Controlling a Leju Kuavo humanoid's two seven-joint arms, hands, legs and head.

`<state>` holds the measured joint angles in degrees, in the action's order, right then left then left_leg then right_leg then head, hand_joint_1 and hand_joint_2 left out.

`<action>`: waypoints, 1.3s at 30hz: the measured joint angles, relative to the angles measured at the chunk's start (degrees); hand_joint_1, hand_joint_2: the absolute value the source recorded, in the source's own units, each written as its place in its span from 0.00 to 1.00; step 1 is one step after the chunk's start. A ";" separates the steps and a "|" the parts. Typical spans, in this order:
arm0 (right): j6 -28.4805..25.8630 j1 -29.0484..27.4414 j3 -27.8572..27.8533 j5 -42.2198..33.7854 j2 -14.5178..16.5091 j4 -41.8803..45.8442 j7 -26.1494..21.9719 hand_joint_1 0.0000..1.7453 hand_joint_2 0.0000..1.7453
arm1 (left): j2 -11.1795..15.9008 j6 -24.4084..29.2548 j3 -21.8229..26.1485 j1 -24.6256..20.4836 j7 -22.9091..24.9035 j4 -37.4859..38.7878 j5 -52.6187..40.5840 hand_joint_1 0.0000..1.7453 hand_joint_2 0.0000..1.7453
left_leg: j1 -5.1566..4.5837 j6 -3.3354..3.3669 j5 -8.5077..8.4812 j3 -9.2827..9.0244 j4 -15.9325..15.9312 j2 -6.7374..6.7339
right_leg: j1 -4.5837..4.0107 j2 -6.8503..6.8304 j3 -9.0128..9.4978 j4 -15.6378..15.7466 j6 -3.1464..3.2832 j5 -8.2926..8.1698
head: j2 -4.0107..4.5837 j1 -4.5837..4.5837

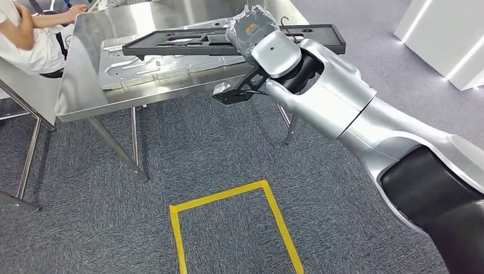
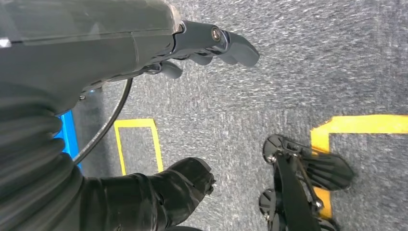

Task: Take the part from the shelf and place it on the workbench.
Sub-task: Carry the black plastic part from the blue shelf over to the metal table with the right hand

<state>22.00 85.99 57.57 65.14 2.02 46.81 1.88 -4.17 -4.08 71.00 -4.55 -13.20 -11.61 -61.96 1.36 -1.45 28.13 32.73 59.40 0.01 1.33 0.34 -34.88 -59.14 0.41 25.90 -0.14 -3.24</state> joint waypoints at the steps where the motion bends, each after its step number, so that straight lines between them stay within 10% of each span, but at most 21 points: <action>1: 0.05 0.03 0.00 -0.02 0.04 0.11 -0.01 1.00 1.00 | 0.03 -0.01 0.02 0.03 0.00 0.00 0.03 0.00 1.00 | 0.09 -0.24 1.00 1.35 2.74 -0.01 | 0.10 0.02 0.58 0.15 0.34 0.30 | -0.01 -0.02; 4: 0.42 -0.36 0.01 -0.16 0.10 0.31 -0.22 1.00 1.00 | 0.09 -0.01 0.19 0.07 0.00 0.00 0.16 0.00 1.00 | 0.13 -0.72 3.67 8.54 13.88 -0.03 | -0.10 0.06 2.45 0.23 0.77 1.95 | -0.01 -0.03; 6: 0.67 -0.71 0.02 -0.23 0.10 0.49 -0.39 1.00 1.00 | 0.10 -0.01 0.29 0.25 0.05 0.00 0.20 0.00 1.00 | 0.12 -0.57 0.51 10.59 13.73 -0.03 | -0.19 0.16 4.28 0.23 0.67 3.44 | 0.00 -0.03; 9: 0.83 -0.85 0.03 -0.26 0.05 0.90 -0.49 1.00 1.00 | 0.21 -0.02 0.34 0.69 0.11 0.01 0.20 0.00 1.00 | -0.24 0.15 -7.43 7.97 3.93 0.00 | -0.14 0.22 7.30 0.69 0.07 5.93 | 0.01 -0.01; 13: 1.09 -0.88 0.07 -0.47 0.01 1.73 -0.65 1.00 1.00 | 0.43 -0.02 0.37 0.44 0.12 0.03 0.13 0.00 1.00 | -0.80 1.69 -5.75 4.82 -0.54 -0.14 | -0.26 0.29 8.55 1.04 -1.26 6.19 | -0.01 -0.03; 17: 1.17 -1.52 0.07 -0.63 -0.45 2.14 -0.68 1.00 1.00 | 0.48 -0.01 0.39 0.71 0.23 0.02 0.01 0.00 1.00 | -0.49 2.91 -3.91 1.25 -2.91 -0.05 | -0.27 0.03 1.88 -9.61 -1.91 4.80 | -0.01 0.07; 21: 1.39 -3.34 0.28 -0.95 -1.25 2.04 -0.74 1.00 1.00 | 0.48 0.22 0.45 0.90 0.88 0.02 0.17 0.00 1.00 | -0.62 3.23 -1.50 -3.03 -3.74 0.79 | -0.51 0.01 -5.63 -13.52 -1.67 11.08 | -0.01 0.10; 22: 1.40 -3.43 0.33 -0.96 -1.40 2.04 -0.74 1.00 1.00 | 0.48 0.35 0.51 0.92 1.08 0.02 0.25 0.00 1.00 | -0.76 3.17 -0.67 -4.05 -3.74 1.03 | -0.62 0.01 -6.35 -11.29 -1.41 10.31 | -0.01 0.10; 25: 1.48 -3.79 0.49 -0.99 -1.99 1.81 -0.73 1.00 1.00 | 0.17 0.52 0.78 1.23 1.41 0.13 0.30 0.00 1.00 | -1.13 2.74 2.05 -6.38 -3.37 1.35 | -1.41 0.10 -6.95 -1.67 0.17 -2.71 | 0.00 0.07; 27: 1.54 -3.92 0.66 -1.07 -2.07 1.83 -0.82 1.00 1.00 | 0.09 0.48 0.85 1.10 1.47 0.20 0.25 0.00 1.00 | -1.05 2.20 3.19 -6.88 -2.99 1.41 | -2.03 0.22 -6.99 0.40 0.92 -7.34 | -0.01 0.11; 30: 1.43 -3.12 0.72 -1.09 -1.99 2.15 -0.74 1.00 1.00 | 0.13 0.40 0.89 0.58 1.38 0.21 0.23 0.00 1.00 | -0.77 1.45 3.03 -5.96 -0.27 1.14 | -1.96 0.17 -5.75 0.76 1.94 -6.49 | -0.01 0.23; 35: 1.36 -3.13 0.92 -1.14 -2.01 1.86 -0.96 1.00 1.00 | 0.34 0.17 0.91 0.29 1.14 0.24 0.15 0.00 1.00 | -0.14 -0.35 7.81 3.27 13.13 0.40 | -1.23 0.34 -2.98 1.50 2.39 -4.75 | -0.01 0.17; 39: 1.37 -2.87 0.98 -1.15 -2.01 1.81 -1.03 1.00 1.00 | 0.52 -0.04 0.91 0.39 0.88 0.24 0.15 0.00 1.00 | 0.04 -0.33 -0.82 2.29 2.81 0.31 | -0.86 0.59 -1.53 1.23 1.72 -3.51 | -0.01 0.18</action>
<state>23.37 83.12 58.55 64.00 0.01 48.62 0.85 -3.65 -4.11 71.91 -4.16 -12.32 -11.37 -61.81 1.40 -1.78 27.31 35.02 62.22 0.32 0.47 0.93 -36.41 -57.91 2.13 22.39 -0.15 -3.06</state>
